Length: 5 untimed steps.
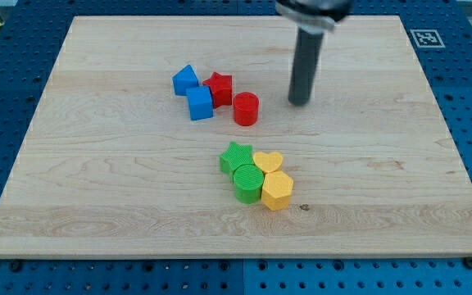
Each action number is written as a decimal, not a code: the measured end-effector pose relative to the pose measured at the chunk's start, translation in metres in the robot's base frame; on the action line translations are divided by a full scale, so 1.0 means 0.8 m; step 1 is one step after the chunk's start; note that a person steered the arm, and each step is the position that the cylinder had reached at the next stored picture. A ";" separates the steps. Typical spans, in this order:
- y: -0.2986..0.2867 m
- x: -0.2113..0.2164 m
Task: Move the red circle below the red star
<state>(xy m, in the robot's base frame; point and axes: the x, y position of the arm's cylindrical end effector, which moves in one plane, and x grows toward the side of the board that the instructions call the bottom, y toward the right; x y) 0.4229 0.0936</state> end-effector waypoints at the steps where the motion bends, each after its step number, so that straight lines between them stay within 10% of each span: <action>1: -0.025 0.044; 3: -0.121 0.042; 5: -0.055 0.062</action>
<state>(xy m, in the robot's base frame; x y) 0.4722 0.0493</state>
